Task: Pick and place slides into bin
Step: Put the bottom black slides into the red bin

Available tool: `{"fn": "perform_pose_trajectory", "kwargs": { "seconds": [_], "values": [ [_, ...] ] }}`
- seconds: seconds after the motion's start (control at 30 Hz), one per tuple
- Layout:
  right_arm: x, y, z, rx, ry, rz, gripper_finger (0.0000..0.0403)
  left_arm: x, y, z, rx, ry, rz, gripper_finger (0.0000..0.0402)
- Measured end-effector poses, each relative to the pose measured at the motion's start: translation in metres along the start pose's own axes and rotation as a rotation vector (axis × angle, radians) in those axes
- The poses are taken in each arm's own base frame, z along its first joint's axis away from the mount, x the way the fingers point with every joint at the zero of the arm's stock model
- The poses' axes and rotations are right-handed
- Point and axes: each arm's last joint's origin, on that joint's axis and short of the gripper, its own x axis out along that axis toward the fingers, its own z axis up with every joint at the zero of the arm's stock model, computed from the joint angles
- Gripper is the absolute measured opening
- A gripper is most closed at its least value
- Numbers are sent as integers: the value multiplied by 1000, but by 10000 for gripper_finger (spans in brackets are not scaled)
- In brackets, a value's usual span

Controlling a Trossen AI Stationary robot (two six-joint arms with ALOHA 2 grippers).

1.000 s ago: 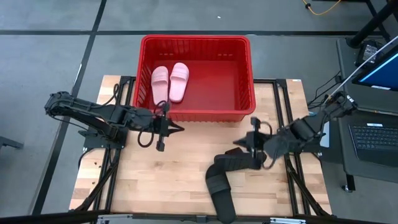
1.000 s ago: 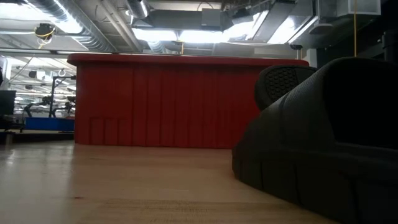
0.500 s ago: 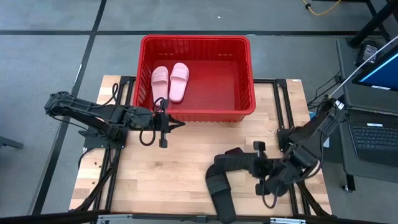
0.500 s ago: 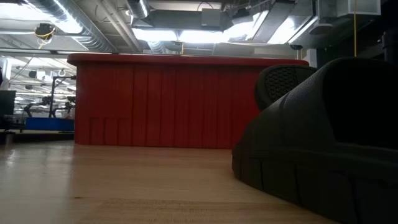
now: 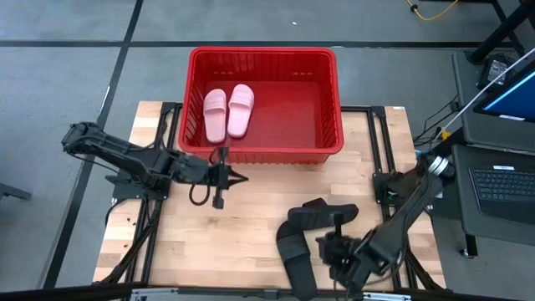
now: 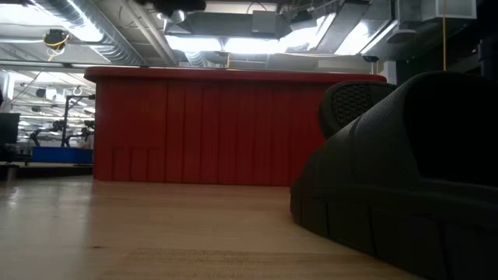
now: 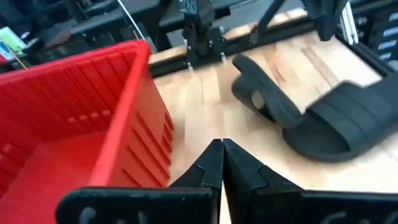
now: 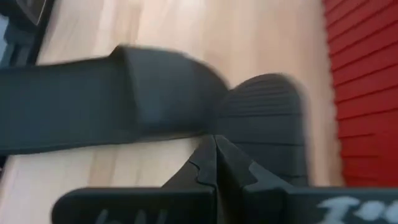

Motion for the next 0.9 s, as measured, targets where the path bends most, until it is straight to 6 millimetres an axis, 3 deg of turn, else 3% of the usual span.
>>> {"fn": "perform_pose_trajectory", "kwargs": {
  "seconds": [0.17, 0.37, 0.5, 0.77, 0.9],
  "values": [
    [21, 42, -11, -26, -13, 29, 0, 8, -30, -15, 3, -91, -33, 2],
    [10, 65, -6, 137, -74, 103, 0, 10, -55, -25, -10, -117, -16, 2],
    [13, 80, 1, 105, -110, 136, 0, 13, -70, -29, -9, -99, -7, 2],
    [20, 84, 1, 32, -45, 73, 2, 22, -96, -36, 5, -103, -40, 2],
    [21, 79, 0, 36, -18, 47, 26, 26, -105, -38, -5, -111, -56, 2]
  ]
}}
